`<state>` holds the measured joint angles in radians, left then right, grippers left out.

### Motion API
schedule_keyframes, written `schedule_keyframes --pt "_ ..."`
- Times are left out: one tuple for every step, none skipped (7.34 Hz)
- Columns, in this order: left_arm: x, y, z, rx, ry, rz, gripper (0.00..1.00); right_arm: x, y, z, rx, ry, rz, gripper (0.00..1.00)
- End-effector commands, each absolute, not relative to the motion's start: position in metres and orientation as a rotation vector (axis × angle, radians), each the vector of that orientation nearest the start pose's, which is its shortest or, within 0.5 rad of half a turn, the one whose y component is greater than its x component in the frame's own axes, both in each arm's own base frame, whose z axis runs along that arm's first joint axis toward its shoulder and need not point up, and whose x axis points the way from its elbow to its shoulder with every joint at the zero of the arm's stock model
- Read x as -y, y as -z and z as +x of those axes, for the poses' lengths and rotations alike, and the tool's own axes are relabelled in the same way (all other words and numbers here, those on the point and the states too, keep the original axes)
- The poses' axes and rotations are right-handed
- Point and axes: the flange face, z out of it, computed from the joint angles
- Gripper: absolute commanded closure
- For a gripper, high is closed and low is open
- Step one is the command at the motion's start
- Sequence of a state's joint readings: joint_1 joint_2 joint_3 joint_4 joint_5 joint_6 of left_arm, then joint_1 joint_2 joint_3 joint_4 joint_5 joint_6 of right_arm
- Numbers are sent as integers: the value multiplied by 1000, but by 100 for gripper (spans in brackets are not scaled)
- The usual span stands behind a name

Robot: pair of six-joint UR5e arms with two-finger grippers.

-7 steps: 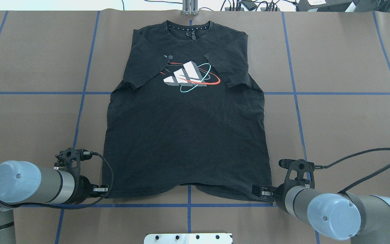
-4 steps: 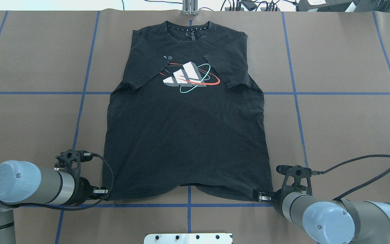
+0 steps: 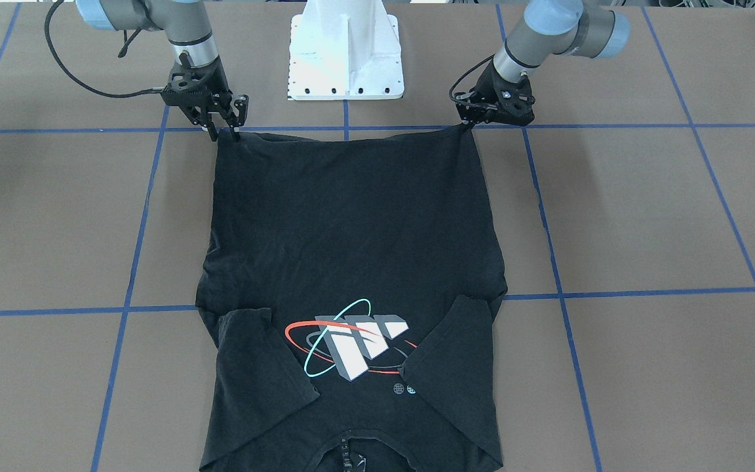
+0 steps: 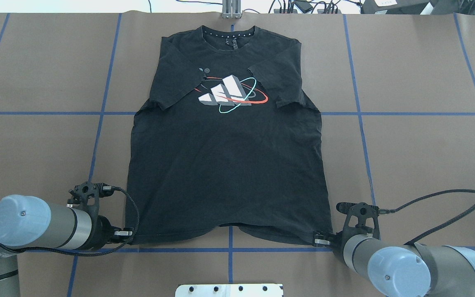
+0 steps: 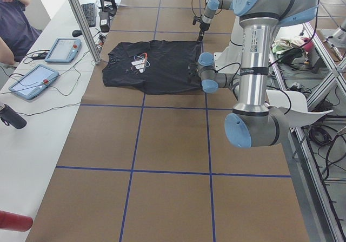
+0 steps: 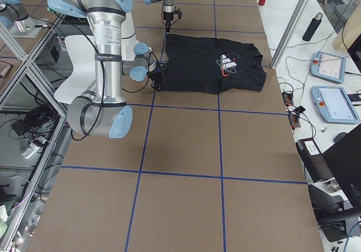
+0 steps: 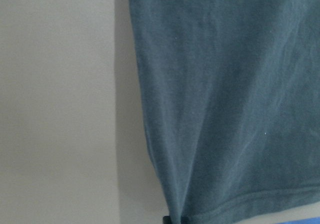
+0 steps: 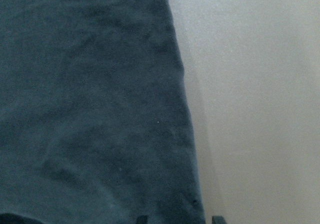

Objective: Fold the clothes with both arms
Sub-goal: 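Grasp the hem corners with both grippers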

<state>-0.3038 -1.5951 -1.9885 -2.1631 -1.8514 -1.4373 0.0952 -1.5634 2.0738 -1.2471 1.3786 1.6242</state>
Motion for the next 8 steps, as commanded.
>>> schedule_keyframes --pt "250 -381 444 -1060 8 -26 100 197 -383 -466 839 -218 197 89" --pt "250 -381 444 -1060 8 -26 100 198 -380 -464 843 -219 196 97" --pt "250 -381 444 -1061 8 -25 100 198 -381 -464 843 -218 197 100" --pt "250 -381 443 -1061 10 -24 100 198 -379 -462 846 -220 198 100" --pt "250 -379 443 -1064 9 -24 100 198 -377 -457 847 -221 197 100" --pt "250 -378 442 -1067 9 -23 100 198 -369 -451 861 -221 193 100" --pt "248 -371 436 -1081 2 -24 100 196 -353 -441 894 -216 177 100" --pt "244 -358 426 -1112 -30 -71 100 195 -333 -426 902 -202 125 100"
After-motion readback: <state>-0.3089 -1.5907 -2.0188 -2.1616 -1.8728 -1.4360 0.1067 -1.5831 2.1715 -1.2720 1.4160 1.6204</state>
